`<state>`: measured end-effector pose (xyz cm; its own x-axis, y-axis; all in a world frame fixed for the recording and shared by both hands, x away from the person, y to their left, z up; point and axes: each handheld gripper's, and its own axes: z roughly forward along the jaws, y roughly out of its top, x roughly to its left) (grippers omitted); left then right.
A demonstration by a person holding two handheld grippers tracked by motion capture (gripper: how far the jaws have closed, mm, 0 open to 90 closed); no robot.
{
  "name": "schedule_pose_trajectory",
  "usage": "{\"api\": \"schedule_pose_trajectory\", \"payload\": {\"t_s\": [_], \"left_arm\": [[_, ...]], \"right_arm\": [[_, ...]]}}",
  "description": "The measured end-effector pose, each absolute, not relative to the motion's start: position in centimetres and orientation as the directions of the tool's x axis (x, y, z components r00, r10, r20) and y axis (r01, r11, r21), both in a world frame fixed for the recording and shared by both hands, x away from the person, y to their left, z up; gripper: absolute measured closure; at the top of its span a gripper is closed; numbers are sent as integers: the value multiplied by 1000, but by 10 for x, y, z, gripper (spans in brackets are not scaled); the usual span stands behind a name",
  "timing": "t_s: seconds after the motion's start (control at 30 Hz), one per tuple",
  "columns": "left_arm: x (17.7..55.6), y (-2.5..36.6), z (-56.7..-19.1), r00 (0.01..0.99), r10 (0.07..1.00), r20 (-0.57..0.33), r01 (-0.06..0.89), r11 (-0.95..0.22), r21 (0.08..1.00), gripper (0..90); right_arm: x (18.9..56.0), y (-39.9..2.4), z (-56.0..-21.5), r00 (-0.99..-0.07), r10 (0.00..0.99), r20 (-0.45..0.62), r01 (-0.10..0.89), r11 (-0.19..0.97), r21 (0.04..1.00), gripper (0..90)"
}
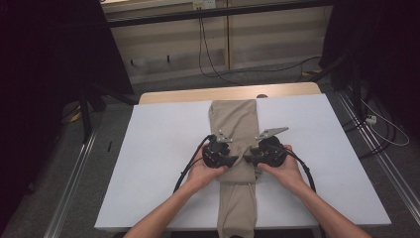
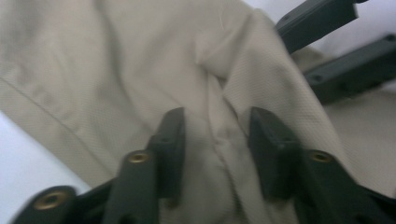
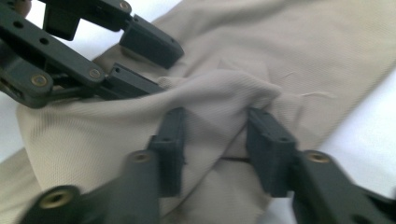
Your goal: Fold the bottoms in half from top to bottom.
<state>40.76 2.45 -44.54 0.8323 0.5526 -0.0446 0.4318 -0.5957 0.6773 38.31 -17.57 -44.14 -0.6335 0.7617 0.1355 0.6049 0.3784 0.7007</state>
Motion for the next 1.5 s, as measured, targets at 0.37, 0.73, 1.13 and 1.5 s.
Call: {"api": "schedule_pose_trajectory", "payload": {"t_s": [0.37,0.73,1.13,1.5], "left_arm": [[390,44,-423,835,538,-113,435,-521,734,852],[336,66,-411,869,482,-107,387,-529,756,856],[268,96,-426,893,437,-106,380,-607,698,599],[327,82,-439,835,538,-120,461,-562,687,761]], "right_arm": [[359,-187,-419,-669,721,178,564,338,754,900],[317,-184,-413,-707,672,220,558,338,758,900],[236,-181,-424,-757,604,249,565,413,714,750],[305,-167,-443,-671,715,197,627,405,666,825]]}}
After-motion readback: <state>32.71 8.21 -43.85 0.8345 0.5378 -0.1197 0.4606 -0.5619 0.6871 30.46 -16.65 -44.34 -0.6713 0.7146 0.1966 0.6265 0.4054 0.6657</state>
